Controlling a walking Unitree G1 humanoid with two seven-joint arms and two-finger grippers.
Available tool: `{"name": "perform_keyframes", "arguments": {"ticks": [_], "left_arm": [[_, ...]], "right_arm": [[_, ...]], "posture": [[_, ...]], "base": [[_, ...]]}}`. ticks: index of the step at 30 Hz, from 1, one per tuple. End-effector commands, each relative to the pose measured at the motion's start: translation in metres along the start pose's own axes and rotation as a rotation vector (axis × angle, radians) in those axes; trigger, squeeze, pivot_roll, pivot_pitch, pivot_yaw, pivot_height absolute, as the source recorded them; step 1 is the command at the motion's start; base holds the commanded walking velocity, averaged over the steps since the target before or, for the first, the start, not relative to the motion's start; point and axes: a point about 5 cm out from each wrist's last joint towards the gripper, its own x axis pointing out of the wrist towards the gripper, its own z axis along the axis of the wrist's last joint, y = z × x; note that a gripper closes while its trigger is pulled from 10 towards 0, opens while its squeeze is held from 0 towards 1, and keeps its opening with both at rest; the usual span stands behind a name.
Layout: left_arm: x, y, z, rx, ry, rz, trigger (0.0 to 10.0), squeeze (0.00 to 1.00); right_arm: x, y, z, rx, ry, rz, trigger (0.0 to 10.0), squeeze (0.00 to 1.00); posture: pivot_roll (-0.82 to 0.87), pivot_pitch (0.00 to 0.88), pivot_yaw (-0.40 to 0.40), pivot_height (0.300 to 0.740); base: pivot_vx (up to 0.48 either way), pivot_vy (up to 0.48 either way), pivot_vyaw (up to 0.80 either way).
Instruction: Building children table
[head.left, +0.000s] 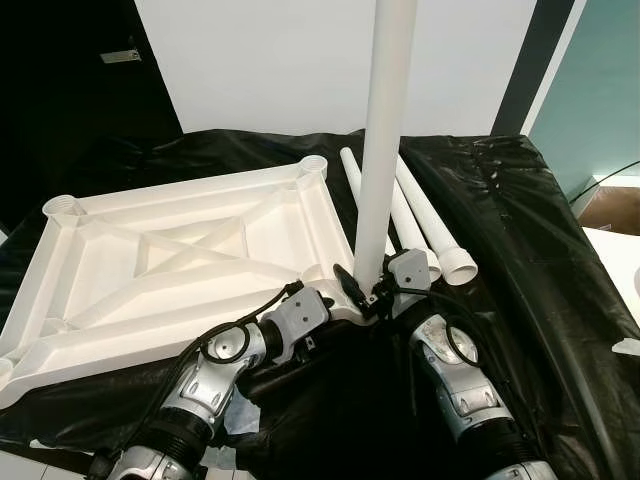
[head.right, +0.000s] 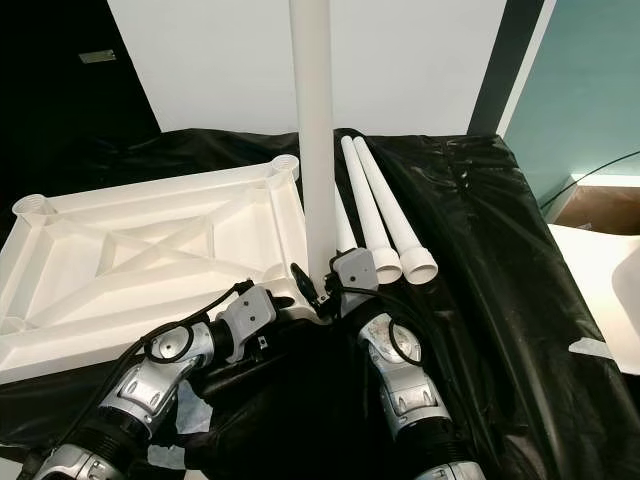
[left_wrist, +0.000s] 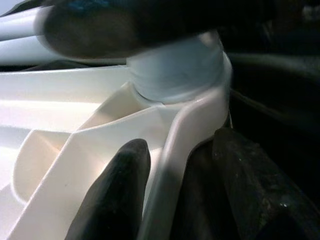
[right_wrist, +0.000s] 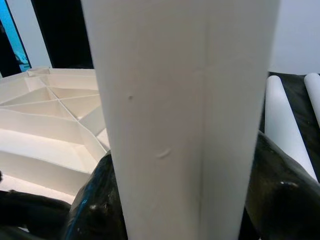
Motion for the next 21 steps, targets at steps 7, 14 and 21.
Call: {"name": "perform_keyframes", "arguments": {"ticks": [7,14,21], "left_arm": [[-0.025,-0.011,0.009,-0.282,-0.232,0.027,10.0,0.0],[-0.034,-0.005,0.021,-0.348,-0.353,0.104,10.0,0.0],[-0.028,-0.003,0.029,-0.36,-0.38,0.13,10.0,0.0]], "right_arm": [[-0.008,-0.024,0.006,-0.076,0.044,-0.056,10.0,0.0],[-0.013,-0.02,0.016,-0.084,0.067,0.044,10.0,1.0],[-0.018,-0.012,0.024,-0.038,0.117,0.206,10.0,0.0]], "posture": [[0.07,0.0,0.003,0.74],[0.05,0.0,0.011,0.74],[0.04,0.0,0.02,0.74]], "base": [[0.0,0.0,0.0],[0.0,0.0,0.0],[0.0,0.0,0.0]]}}
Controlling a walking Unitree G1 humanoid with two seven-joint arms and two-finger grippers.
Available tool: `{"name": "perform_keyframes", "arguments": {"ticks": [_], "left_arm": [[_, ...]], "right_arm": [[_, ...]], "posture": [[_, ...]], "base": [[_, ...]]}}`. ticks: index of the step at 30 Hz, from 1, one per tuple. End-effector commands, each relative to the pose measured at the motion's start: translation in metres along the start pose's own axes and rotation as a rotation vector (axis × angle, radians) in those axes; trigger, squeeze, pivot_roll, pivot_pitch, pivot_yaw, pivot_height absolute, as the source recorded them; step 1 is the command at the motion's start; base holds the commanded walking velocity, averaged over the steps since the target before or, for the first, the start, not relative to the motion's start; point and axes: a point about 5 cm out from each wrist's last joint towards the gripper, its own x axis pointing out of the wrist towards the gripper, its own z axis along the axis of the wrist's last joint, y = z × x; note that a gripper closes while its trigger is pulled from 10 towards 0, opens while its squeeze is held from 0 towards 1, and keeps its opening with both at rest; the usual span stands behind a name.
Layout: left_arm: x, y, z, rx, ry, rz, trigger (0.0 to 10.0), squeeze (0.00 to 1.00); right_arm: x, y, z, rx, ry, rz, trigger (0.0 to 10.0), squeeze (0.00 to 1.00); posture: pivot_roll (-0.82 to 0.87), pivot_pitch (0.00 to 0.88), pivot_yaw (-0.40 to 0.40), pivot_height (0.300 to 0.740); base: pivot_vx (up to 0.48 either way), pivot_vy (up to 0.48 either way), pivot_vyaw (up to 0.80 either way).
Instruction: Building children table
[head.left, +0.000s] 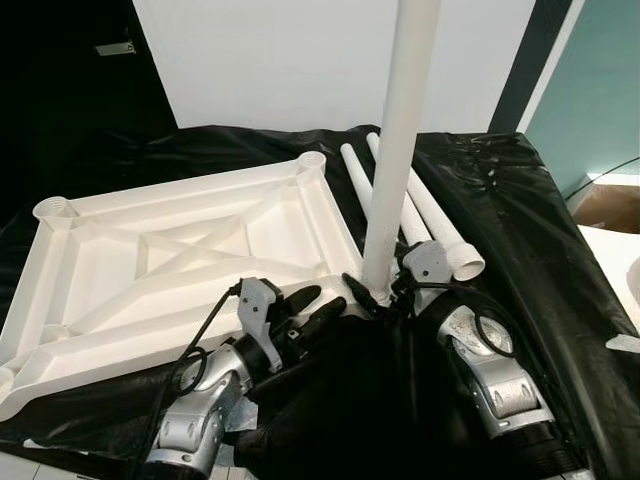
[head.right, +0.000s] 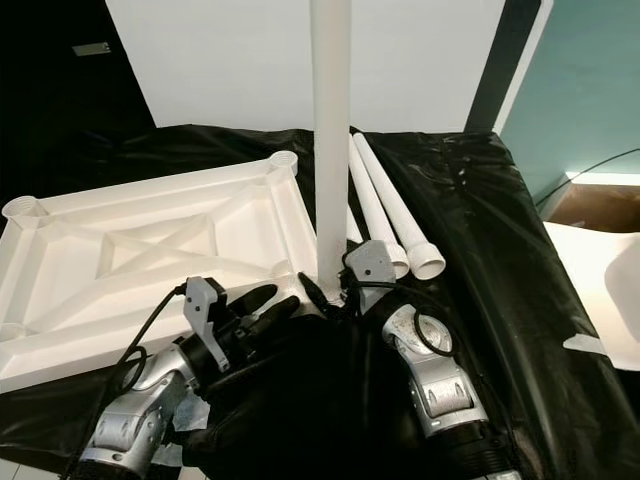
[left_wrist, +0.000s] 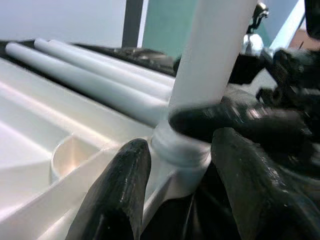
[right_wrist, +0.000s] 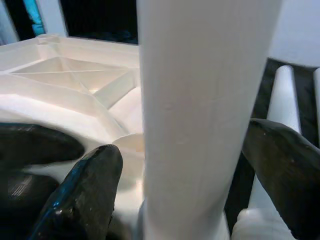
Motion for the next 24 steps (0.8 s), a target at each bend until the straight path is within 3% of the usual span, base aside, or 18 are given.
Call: {"name": "perform_keyframes", "arguments": {"ticks": [1,5,14,18,20,24], "left_arm": [[0.002,0.0,0.003,-0.01,-0.012,-0.004,10.0,0.0],[0.008,0.0,0.006,-0.01,-0.023,0.001,10.0,0.0],[0.016,-0.001,0.002,0.01,0.015,-0.031,10.0,0.0],[0.014,-0.003,-0.007,0.033,0.1,-0.08,10.0,0.0],[0.01,-0.006,-0.019,0.047,0.213,-0.152,10.0,0.0],[0.008,-0.002,-0.025,0.083,0.295,-0.179,10.0,0.0]], "right_arm": [[-0.003,0.005,0.001,0.031,0.023,0.065,10.0,0.0],[-0.013,0.005,0.005,0.038,0.06,0.142,10.0,0.0],[-0.018,-0.007,0.007,0.038,0.106,0.117,10.0,0.0],[-0.015,-0.005,0.007,0.022,0.114,0.127,10.0,0.0],[-0.011,-0.004,0.005,0.014,0.121,0.134,10.0,0.0],[-0.006,-0.006,0.005,0.007,0.121,0.137,10.0,0.0]], "posture": [[0.02,0.0,0.024,0.74],[0.01,0.0,0.029,0.74],[-0.02,0.0,0.049,0.74],[-0.03,0.0,0.069,0.74],[-0.02,0.0,0.071,0.74],[0.0,0.0,0.069,0.74]], "base": [[0.0,0.0,0.0],[0.0,0.0,0.0],[0.0,0.0,0.0],[0.0,0.0,0.0],[0.0,0.0,0.0],[0.0,0.0,0.0]]}}
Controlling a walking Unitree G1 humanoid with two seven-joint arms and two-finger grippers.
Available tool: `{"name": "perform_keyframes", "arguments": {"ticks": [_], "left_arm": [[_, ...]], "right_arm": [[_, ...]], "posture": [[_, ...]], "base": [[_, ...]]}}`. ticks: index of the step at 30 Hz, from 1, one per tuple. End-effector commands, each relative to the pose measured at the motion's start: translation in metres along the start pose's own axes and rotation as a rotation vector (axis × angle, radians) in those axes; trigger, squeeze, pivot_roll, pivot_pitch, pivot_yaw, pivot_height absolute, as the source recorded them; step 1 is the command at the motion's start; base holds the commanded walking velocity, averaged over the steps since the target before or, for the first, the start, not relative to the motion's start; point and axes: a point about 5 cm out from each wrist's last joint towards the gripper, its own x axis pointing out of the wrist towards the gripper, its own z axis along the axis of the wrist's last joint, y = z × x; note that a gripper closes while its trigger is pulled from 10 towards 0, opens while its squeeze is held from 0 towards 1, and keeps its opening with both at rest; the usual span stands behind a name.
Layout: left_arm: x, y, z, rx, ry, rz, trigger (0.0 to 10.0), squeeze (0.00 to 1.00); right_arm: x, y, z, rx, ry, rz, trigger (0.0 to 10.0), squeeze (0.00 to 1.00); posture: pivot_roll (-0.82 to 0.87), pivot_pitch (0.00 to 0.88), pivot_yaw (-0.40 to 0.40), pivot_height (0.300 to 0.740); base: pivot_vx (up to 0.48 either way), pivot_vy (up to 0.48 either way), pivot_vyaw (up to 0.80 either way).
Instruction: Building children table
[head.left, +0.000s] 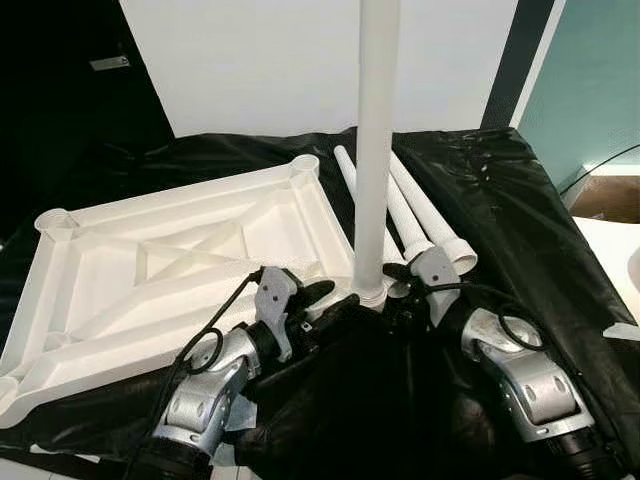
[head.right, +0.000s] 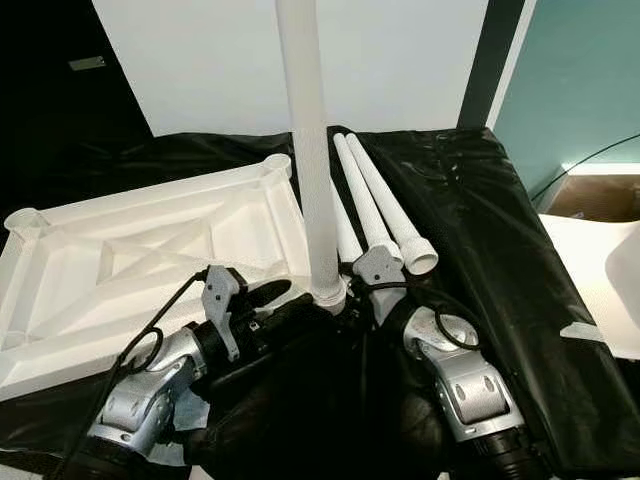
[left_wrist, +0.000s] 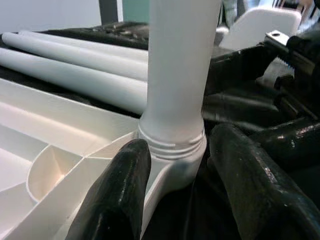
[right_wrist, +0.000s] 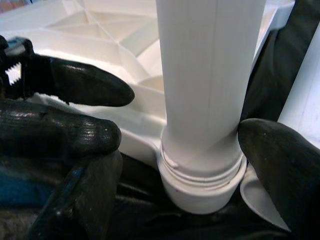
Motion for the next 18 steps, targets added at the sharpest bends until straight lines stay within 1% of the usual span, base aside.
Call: {"name": "perform_keyframes", "arguments": {"ticks": [1,2,4,5,6,7,9,10,11,12,14,15,18], "left_arm": [[-0.003,-0.005,-0.021,-0.008,0.135,-0.114,10.0,0.0],[-0.003,-0.005,-0.021,-0.008,0.135,-0.114,10.0,0.0],[0.0,0.0,-0.023,0.024,0.172,-0.1,10.0,0.0],[0.0,0.0,-0.023,0.024,0.172,-0.1,10.0,0.0],[0.001,0.004,-0.025,0.04,0.204,-0.083,10.0,0.0],[0.001,0.004,-0.025,0.04,0.204,-0.083,10.0,0.0],[0.002,0.009,-0.03,0.063,0.256,-0.061,10.0,0.0],[0.001,0.01,-0.035,0.07,0.305,-0.055,10.0,0.0],[0.001,0.01,-0.035,0.07,0.305,-0.055,10.0,0.0],[0.001,0.011,-0.039,0.072,0.342,-0.055,10.0,0.0],[0.001,0.011,-0.039,0.072,0.342,-0.055,10.0,0.0],[-0.001,0.009,-0.044,0.045,0.386,-0.095,10.0,0.0],[-0.002,0.008,-0.045,0.031,0.399,-0.114,10.0,0.0]], "right_arm": [[0.006,-0.005,0.014,-0.035,-0.055,-0.006,10.0,0.0],[0.006,-0.005,0.014,-0.035,-0.055,-0.006,10.0,0.0],[0.01,-0.008,0.018,-0.031,-0.066,-0.006,10.0,0.0],[0.01,-0.008,0.018,-0.031,-0.066,-0.006,10.0,0.0],[0.012,-0.007,0.02,-0.026,-0.077,-0.001,10.0,0.0],[0.012,-0.007,0.02,-0.026,-0.077,-0.001,10.0,0.0],[0.016,-0.005,0.023,-0.023,-0.091,0.008,10.0,0.0],[0.017,-0.004,0.024,-0.022,-0.097,0.011,10.0,0.0],[0.017,-0.004,0.024,-0.022,-0.097,0.011,10.0,0.0],[0.018,-0.004,0.025,-0.021,-0.1,0.013,10.0,0.0],[0.018,-0.004,0.025,-0.021,-0.1,0.013,10.0,0.0],[0.02,-0.005,0.026,-0.018,-0.108,0.012,10.0,0.0],[0.021,-0.006,0.027,-0.017,-0.109,0.01,10.0,0.0]], "posture": [[0.0,0.0,0.068,0.74],[0.0,0.0,0.068,0.74],[0.01,0.0,0.065,0.74],[0.01,0.0,0.065,0.74],[0.01,0.0,0.064,0.74],[0.01,0.0,0.064,0.74],[0.02,0.0,0.06,0.74],[0.02,0.0,0.059,0.74],[0.02,0.0,0.059,0.74],[0.02,0.0,0.059,0.74],[0.02,0.0,0.059,0.74],[0.02,0.0,0.055,0.74],[0.02,0.0,0.055,0.74]], "base": [[0.0,0.0,0.0],[0.0,0.0,0.0],[0.0,0.0,0.0],[0.0,0.0,0.0],[0.0,0.0,0.0],[0.0,0.0,0.0],[0.0,0.0,0.0],[0.0,0.0,0.0],[0.0,0.0,0.0],[0.0,0.0,0.0],[0.0,0.0,0.0],[0.0,0.0,0.0],[0.0,0.0,0.0]]}}
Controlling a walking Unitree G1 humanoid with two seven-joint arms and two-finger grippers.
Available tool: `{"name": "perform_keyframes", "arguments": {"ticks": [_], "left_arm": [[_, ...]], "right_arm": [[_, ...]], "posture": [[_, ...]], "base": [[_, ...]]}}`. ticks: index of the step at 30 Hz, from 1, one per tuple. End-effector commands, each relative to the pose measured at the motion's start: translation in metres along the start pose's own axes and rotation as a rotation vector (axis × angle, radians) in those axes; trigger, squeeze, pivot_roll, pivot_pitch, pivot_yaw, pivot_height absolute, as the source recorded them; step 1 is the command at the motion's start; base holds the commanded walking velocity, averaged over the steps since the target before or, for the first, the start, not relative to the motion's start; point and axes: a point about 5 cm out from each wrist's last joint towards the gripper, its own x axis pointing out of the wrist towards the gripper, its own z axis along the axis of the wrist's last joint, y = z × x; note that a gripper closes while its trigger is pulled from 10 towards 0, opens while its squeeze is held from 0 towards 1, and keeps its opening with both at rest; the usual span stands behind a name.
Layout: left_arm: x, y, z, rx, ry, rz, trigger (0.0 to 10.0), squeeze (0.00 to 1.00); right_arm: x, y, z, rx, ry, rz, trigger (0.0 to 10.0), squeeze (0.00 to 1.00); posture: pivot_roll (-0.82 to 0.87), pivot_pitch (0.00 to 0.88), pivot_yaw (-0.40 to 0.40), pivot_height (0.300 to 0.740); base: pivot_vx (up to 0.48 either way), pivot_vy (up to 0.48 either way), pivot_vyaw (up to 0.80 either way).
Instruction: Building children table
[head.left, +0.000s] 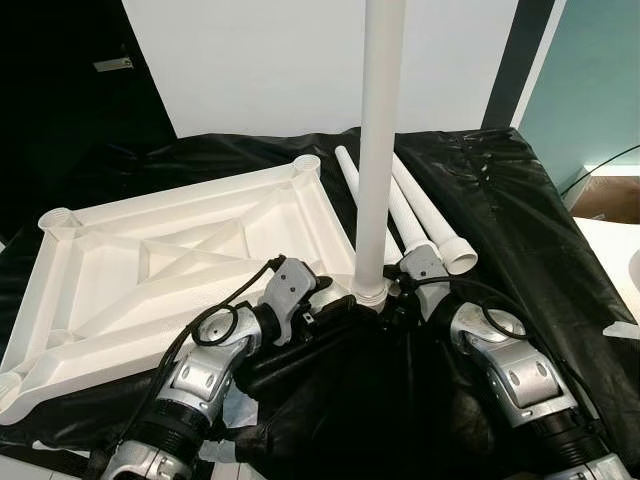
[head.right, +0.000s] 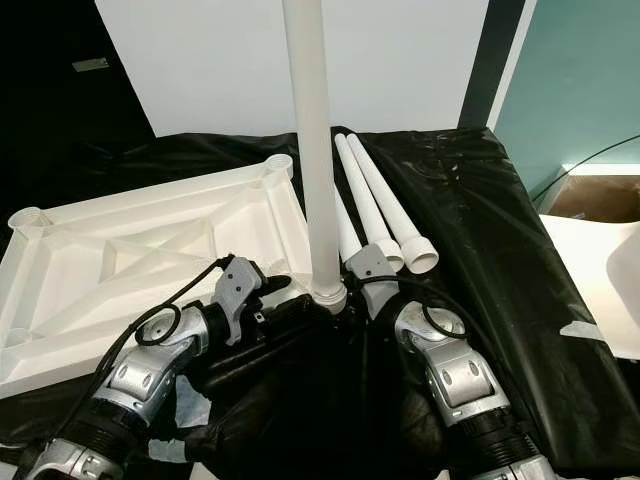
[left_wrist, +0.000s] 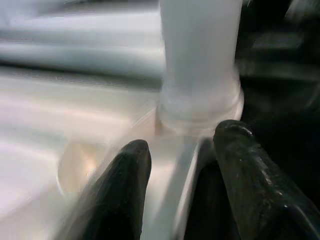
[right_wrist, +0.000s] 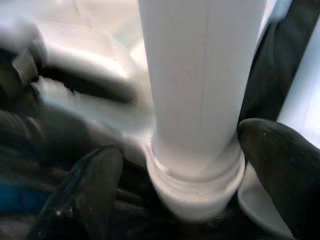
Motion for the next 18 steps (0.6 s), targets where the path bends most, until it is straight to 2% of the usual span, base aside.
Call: {"name": "perform_keyframes", "arguments": {"ticks": [1,5,9,10,13,14,18], "left_arm": [[0.0,-0.017,-0.03,-0.082,0.135,-0.128,10.0,0.0],[0.001,-0.017,-0.035,-0.084,0.178,-0.148,10.0,0.0],[0.003,-0.015,-0.044,-0.073,0.269,-0.162,10.0,0.0],[0.003,-0.015,-0.045,-0.07,0.282,-0.161,7.8,0.0],[0.004,-0.014,-0.047,-0.068,0.293,-0.163,7.8,0.0],[0.005,-0.015,-0.046,-0.064,0.29,-0.174,0.0,0.0],[0.006,-0.017,-0.043,-0.077,0.268,-0.194,0.0,0.0]], "right_arm": [[0.004,-0.003,0.023,-0.036,-0.101,0.004,10.0,0.0],[0.005,-0.005,0.024,-0.037,-0.102,-0.001,10.0,0.0],[0.007,-0.007,0.026,-0.055,-0.107,-0.001,10.0,0.0],[0.007,-0.008,0.027,-0.066,-0.107,0.004,10.0,0.0],[0.008,-0.009,0.027,-0.077,-0.106,0.011,10.0,0.0],[0.009,-0.015,0.027,-0.104,-0.093,0.024,10.0,0.0],[0.01,-0.023,0.025,-0.116,-0.075,0.029,10.0,0.0]], "posture": [[0.01,0.0,0.049,0.74],[0.01,0.0,0.045,0.74],[0.01,0.0,0.043,0.74],[0.01,0.0,0.043,0.74],[0.01,0.0,0.043,0.74],[0.01,0.0,0.041,0.74],[0.01,0.0,0.04,0.74]], "base": [[0.0,0.0,0.0],[0.0,0.0,0.0],[0.0,0.0,0.0],[0.0,0.0,0.0],[0.0,0.0,0.0],[0.0,0.0,0.0],[0.0,0.0,0.0]]}}
